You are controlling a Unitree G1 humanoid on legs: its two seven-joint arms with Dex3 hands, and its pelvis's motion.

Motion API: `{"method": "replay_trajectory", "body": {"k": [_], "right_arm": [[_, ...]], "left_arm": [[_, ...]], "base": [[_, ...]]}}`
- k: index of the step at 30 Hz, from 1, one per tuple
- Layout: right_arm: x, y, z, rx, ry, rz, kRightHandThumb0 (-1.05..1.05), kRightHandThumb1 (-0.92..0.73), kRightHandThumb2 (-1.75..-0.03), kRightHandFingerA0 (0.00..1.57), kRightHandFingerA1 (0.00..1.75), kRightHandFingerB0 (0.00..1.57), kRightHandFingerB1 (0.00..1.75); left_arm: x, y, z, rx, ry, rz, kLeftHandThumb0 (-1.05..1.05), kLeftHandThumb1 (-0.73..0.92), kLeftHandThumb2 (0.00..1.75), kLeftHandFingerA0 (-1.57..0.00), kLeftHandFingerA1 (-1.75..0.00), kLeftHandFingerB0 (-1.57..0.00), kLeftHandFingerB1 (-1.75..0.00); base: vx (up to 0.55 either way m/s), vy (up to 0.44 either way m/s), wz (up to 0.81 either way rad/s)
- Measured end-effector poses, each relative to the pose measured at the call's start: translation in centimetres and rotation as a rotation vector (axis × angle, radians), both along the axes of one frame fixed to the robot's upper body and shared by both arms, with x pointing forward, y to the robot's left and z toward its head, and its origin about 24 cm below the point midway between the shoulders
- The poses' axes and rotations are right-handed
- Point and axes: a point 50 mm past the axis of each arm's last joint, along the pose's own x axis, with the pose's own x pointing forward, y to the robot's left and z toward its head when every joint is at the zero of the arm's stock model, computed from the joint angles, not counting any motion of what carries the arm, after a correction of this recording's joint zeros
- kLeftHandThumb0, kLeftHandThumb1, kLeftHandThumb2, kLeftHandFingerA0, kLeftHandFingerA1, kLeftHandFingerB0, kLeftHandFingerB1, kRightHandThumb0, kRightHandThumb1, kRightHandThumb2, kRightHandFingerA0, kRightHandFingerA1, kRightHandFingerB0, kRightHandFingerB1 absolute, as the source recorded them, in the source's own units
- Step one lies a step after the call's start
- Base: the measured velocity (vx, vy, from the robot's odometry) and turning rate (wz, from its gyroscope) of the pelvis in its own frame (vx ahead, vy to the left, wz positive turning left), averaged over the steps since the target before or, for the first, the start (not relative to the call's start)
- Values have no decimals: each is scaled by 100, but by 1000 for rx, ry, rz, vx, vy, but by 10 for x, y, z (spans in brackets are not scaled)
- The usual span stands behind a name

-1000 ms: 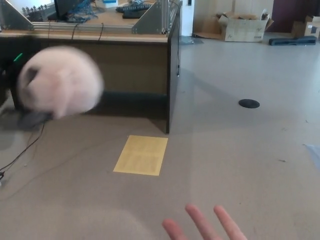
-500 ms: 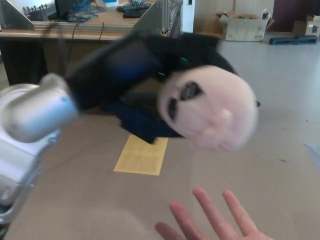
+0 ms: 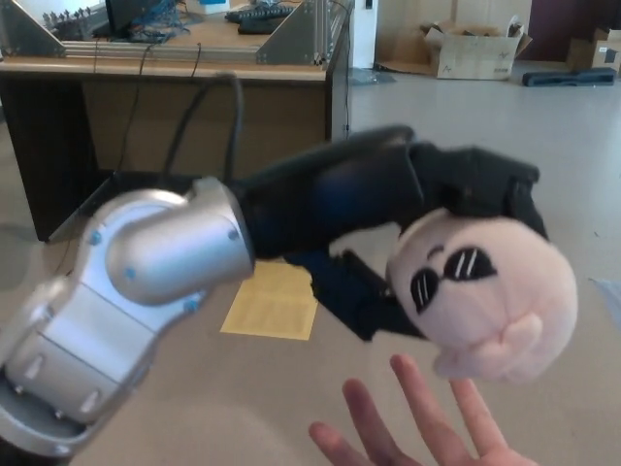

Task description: The robot extends its left hand to pick up an emotional support dumpling from the palm of a person and brings its hand down by its side. Then it extends its arm again to hand the dumpling back to the person.

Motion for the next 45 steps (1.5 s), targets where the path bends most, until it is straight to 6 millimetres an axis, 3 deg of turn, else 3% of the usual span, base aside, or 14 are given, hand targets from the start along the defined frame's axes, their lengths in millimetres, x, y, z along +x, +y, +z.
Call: {"method": "replay_trajectory", "body": {"k": [1,3,7,8,9,10,11,14,15,25,44,45], "right_arm": [[0,0,0,-1,0,1,-29,-63,-59,81,52,70,48],[1,1,0,-1,-1,3,-31,-63,-59,81,52,70,48],[1,1,0,-2,1,9,-31,-63,-59,81,52,70,48],[1,1,0,-2,2,10,-30,-63,-59,81,53,69,48],[1,2,0,-3,2,11,-31,-64,-59,81,53,69,48],[1,2,1,-3,1,13,-31,-64,-59,81,53,69,48],[2,2,1,-3,1,13,-33,-66,-60,78,54,66,47],[2,2,1,0,6,20,-33,-66,-60,78,54,66,47],[3,2,1,0,7,22,-28,-65,-59,79,54,67,49],[3,3,2,-19,6,40,-28,-65,-59,80,55,68,49],[9,4,7,-33,-12,45,-30,-64,-60,81,54,69,48],[9,4,7,-33,-12,45,-28,-63,-59,82,54,68,48]], "left_arm": [[1,0,-2,5,4,5,-9,71,72,-87,-148,-87,-98],[2,0,-7,19,15,16,-11,73,68,-91,-136,-94,-70],[7,2,-19,62,48,50,-11,73,68,-91,-136,-94,-70],[7,3,-20,68,50,55,-44,56,57,-45,-40,-28,-30],[8,3,-21,85,48,62,-62,44,71,-19,-42,-8,-35],[10,6,-22,125,45,83,-62,44,71,-19,-42,-8,-35],[11,8,-23,149,42,96,-71,43,73,-9,-40,-6,-27],[13,11,-23,198,33,118,-71,43,73,-9,-40,-6,-27],[13,11,-23,205,32,120,-86,47,90,0,-11,0,0],[12,15,-20,304,39,153,-84,43,92,0,-11,0,0],[17,32,-3,291,103,178,-77,41,86,0,-12,0,0],[17,33,-2,292,107,177,-89,48,59,0,0,0,0]], "base": [[0,0,0],[0,0,0],[0,0,0],[0,0,0],[0,0,0],[0,0,0],[0,0,0],[0,0,0],[0,0,0],[0,0,0],[0,0,0],[0,0,0]]}}
